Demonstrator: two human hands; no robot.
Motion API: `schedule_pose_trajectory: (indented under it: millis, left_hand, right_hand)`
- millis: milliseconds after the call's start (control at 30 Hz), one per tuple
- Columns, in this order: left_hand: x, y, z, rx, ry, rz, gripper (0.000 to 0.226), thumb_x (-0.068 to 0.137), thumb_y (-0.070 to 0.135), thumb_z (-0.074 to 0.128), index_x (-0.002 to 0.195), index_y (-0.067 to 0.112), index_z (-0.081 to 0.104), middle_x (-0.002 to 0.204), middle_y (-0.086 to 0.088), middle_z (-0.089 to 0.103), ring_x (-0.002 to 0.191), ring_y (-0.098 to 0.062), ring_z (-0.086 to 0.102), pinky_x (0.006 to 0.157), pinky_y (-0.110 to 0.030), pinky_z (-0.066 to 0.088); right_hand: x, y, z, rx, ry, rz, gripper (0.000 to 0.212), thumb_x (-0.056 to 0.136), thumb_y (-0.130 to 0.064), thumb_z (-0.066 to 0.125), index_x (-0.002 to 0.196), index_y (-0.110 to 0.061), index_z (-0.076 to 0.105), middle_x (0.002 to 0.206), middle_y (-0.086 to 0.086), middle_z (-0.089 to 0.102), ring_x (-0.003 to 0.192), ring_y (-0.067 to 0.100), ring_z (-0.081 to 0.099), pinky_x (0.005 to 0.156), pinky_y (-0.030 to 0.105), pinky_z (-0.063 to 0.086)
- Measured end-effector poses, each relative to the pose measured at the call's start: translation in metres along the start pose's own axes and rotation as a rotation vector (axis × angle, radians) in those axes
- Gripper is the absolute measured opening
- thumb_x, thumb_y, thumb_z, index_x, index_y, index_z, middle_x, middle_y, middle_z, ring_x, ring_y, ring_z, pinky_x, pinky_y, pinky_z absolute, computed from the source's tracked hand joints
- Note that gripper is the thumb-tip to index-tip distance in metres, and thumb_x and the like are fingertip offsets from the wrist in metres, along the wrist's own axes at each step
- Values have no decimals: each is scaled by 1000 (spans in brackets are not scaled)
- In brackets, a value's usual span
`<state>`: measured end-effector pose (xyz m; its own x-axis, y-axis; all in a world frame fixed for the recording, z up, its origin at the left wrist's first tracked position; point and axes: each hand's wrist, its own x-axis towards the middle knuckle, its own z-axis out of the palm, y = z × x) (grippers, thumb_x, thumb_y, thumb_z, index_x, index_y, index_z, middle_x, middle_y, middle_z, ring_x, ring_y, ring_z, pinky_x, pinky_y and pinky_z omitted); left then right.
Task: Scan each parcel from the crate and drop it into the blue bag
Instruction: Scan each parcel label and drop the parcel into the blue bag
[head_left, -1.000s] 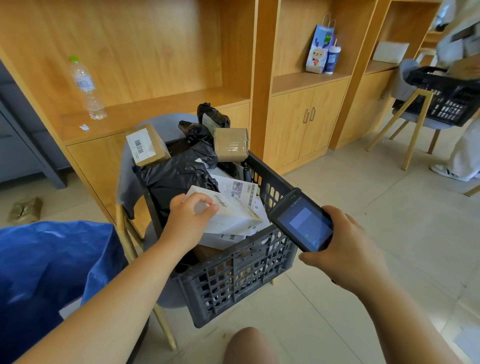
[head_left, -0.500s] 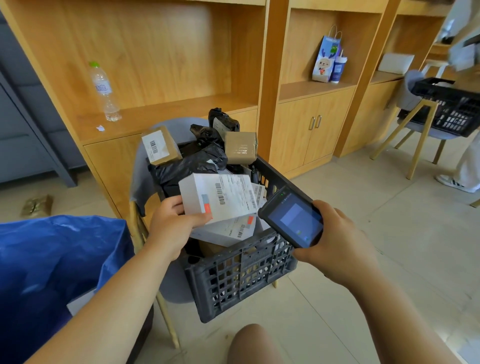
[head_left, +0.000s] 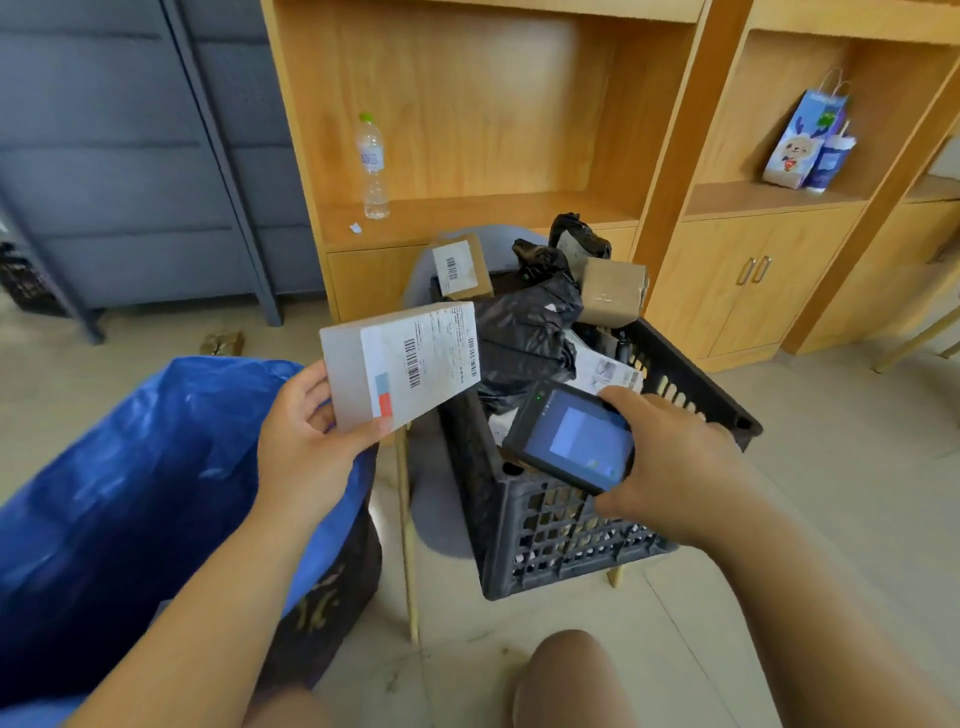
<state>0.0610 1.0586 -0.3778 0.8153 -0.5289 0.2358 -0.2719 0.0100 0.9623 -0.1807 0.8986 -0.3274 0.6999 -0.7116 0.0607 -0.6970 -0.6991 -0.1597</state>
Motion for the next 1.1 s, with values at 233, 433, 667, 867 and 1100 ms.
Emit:
schedule_pose_trajectory:
  millis: [233,433,667,867,1100]
  left_hand:
    - [-7,-18,-50,28,140,-15,69,67,10,85,127,25,55,117,12,66,105,-5,64,81,-20,53]
    - [-13,-32,-76,51,212,-55,66,66,11,85,122,29,56,115,15,66,102,-1,64,80,-20,53]
    - [-13,-46,-101,95,285,-142,45,70,16,83,101,40,61,95,26,69,88,7,66,65,-13,49]
    - [-11,-75,-132,154,438,-342,45,72,23,82,112,15,63,104,5,70,87,-9,65,65,-23,47]
    - [-2,-100,-141,488,262,-424,49,90,27,63,134,8,52,145,-15,38,127,-31,44,101,-43,42]
  right_hand:
    - [9,-40,1,-97,1,-157,97,56,-53,72,138,-35,24,116,-6,52,100,22,53,85,39,46]
    - [12,-63,4,-123,8,-207,95,58,-49,73,137,-34,23,114,-5,50,98,22,52,81,36,44]
    - [18,-85,9,-91,-10,-224,99,58,-49,73,140,-32,20,116,-4,48,101,22,50,79,38,45]
    - [22,-99,20,-87,-41,-267,97,57,-53,73,137,-32,22,113,-5,49,97,21,50,71,33,42]
    - [25,-98,25,-65,-38,-265,95,55,-52,73,135,-33,25,109,-7,49,90,17,47,69,32,41]
